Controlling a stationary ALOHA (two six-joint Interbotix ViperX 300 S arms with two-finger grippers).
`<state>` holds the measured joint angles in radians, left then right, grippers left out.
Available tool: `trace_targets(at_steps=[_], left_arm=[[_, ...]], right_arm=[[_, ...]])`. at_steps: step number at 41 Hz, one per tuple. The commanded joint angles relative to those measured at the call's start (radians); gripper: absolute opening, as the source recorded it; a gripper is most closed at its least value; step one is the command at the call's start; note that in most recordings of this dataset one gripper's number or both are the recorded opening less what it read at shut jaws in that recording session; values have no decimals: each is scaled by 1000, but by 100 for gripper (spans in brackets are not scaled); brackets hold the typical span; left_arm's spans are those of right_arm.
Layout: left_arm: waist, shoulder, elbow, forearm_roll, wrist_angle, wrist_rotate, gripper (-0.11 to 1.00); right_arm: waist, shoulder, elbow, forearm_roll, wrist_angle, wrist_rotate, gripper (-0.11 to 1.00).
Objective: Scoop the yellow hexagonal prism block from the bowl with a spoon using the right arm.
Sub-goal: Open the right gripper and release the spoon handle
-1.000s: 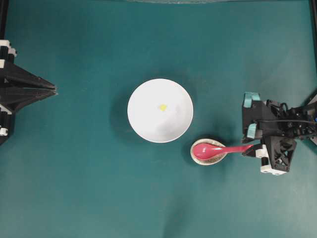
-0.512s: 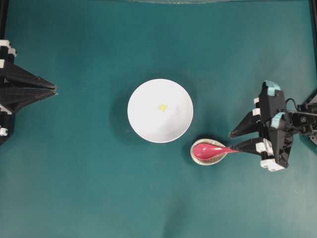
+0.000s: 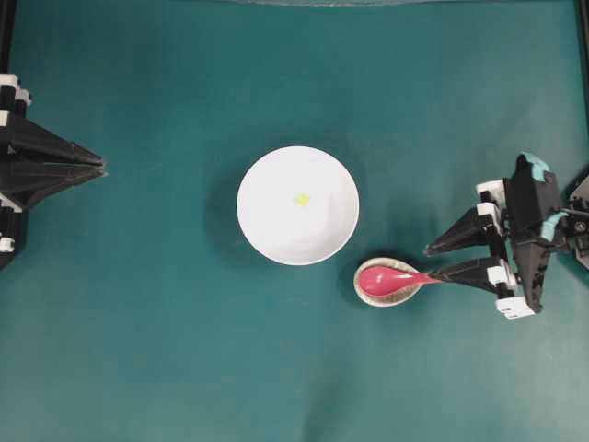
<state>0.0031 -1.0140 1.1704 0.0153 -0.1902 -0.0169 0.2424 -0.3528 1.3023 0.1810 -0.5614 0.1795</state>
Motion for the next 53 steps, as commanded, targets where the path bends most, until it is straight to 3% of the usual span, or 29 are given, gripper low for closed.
trace_targets(at_steps=[1, 20, 34, 53], left_arm=[[0, 9, -29, 2, -9, -2, 14], [0, 6, -29, 2, -9, -2, 14], [0, 5, -31, 0, -8, -3, 14], [0, 6, -29, -2, -9, -26, 14]], right_arm=[[25, 26, 20, 6, -129, -2, 46], [114, 285, 66, 94, -453, -3, 47], [213, 437, 78, 222, -620, -8, 47], [239, 509, 80, 235, -695, -12, 47]])
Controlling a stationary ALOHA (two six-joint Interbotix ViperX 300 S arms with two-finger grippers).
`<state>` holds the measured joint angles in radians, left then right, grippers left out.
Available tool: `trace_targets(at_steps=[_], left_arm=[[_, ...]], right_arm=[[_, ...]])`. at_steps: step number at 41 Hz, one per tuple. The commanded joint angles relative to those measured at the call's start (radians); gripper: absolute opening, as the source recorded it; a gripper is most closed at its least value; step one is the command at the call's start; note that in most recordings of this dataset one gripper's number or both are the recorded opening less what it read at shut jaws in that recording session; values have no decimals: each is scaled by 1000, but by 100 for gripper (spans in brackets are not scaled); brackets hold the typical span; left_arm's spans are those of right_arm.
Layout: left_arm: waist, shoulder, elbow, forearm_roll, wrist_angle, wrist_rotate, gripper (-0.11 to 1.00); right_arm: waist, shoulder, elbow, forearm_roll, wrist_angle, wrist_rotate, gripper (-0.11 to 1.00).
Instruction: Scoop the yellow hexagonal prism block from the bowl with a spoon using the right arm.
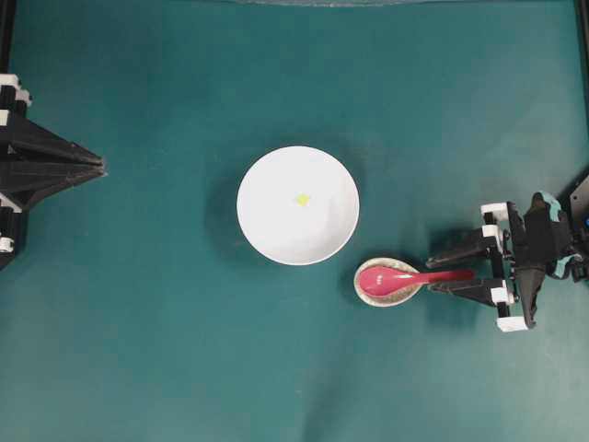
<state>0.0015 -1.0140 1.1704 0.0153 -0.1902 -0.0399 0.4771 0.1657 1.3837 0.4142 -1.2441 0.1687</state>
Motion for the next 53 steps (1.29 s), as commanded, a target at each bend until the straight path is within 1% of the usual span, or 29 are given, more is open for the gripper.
trace_targets(at_steps=[1, 13, 35, 44, 53], left_arm=[[2, 6, -31, -2, -8, -3, 14], [2, 8, -31, -2, -8, -5, 14], [2, 8, -29, -2, -6, -8, 14], [2, 8, -31, -2, -5, -8, 14], [2, 8, -29, -2, -5, -8, 14]], right_arm=[[5, -9, 0, 2, -12, -3, 47], [15, 5, -9, 3, -6, -35, 46], [14, 12, -9, 3, 12, -35, 46], [15, 12, -9, 15, 14, -37, 45], [15, 12, -9, 17, 14, -44, 45]])
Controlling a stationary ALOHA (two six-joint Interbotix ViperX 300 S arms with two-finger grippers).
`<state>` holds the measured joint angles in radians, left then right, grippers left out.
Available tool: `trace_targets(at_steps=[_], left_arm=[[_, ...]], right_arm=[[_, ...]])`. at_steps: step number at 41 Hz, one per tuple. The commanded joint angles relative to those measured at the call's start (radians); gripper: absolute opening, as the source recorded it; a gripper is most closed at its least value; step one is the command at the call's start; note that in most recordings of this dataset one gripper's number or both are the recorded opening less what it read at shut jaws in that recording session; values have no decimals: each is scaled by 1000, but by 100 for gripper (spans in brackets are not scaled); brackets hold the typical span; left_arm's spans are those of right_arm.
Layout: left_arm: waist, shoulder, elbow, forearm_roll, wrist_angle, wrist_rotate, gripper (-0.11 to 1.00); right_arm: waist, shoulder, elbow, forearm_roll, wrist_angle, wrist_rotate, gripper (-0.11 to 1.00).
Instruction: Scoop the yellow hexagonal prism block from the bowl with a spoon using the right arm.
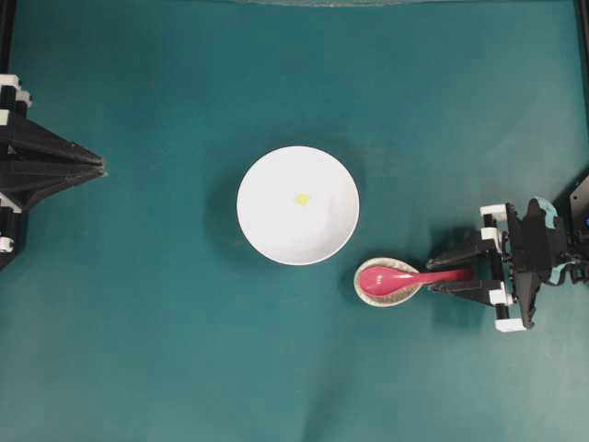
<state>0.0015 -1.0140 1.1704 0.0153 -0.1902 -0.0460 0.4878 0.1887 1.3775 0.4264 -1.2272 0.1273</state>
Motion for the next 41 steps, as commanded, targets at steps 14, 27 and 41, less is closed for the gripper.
trace_targets(at_steps=[14, 27, 41], left_arm=[[2, 8, -29, -2, -3, -2, 14], [2, 8, -29, -2, -3, -2, 14], [2, 8, -31, -2, -2, -2, 14]], right_arm=[[5, -11, -5, 3, -3, -51, 45], [5, -11, -8, 3, 3, -51, 30], [3, -38, -3, 3, 0, -44, 24]])
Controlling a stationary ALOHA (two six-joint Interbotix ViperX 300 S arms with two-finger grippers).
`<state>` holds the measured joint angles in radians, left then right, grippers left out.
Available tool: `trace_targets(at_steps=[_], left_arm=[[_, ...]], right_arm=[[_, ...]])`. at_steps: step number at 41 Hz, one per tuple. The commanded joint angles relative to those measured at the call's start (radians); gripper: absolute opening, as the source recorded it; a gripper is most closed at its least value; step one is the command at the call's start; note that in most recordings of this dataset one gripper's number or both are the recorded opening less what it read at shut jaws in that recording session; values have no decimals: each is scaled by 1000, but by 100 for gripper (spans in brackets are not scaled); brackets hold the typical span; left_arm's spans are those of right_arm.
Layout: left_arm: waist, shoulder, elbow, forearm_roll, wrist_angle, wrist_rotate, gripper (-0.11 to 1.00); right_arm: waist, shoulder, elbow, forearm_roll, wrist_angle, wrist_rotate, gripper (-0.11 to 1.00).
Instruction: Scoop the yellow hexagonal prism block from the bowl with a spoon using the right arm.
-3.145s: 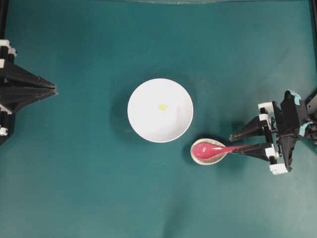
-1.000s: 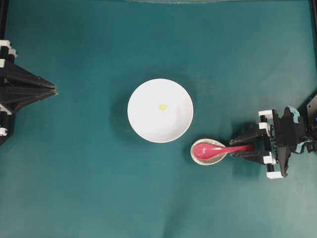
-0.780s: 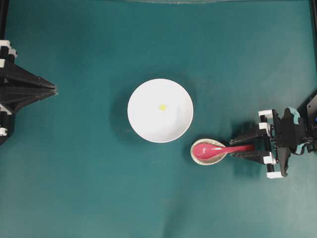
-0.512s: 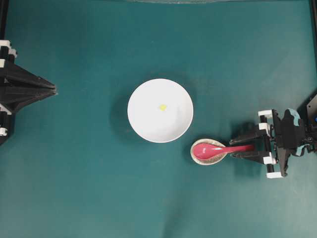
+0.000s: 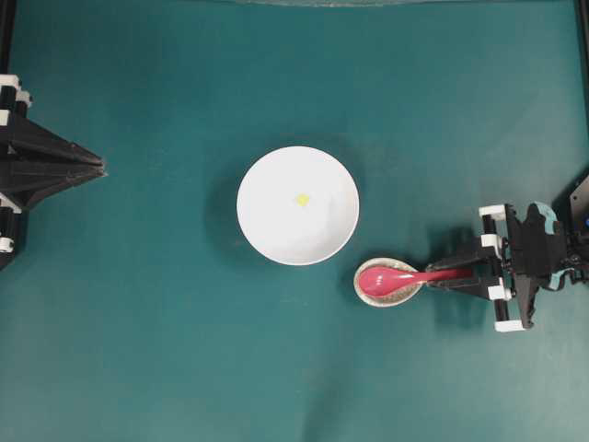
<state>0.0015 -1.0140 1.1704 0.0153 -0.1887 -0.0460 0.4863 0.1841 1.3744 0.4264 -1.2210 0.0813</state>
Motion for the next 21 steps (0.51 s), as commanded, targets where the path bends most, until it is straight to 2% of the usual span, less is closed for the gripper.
trace_targets(at_steps=[1, 11, 21], left_arm=[[2, 8, -31, -2, -3, -2, 14], [2, 6, -31, -2, -2, -2, 14], [2, 3, -31, -2, 2, -2, 14]], right_arm=[[6, -41, 2, 3, -6, 2, 24], [2, -166, 20, 3, 9, -2, 24], [-38, -322, 8, 3, 163, -11, 24]])
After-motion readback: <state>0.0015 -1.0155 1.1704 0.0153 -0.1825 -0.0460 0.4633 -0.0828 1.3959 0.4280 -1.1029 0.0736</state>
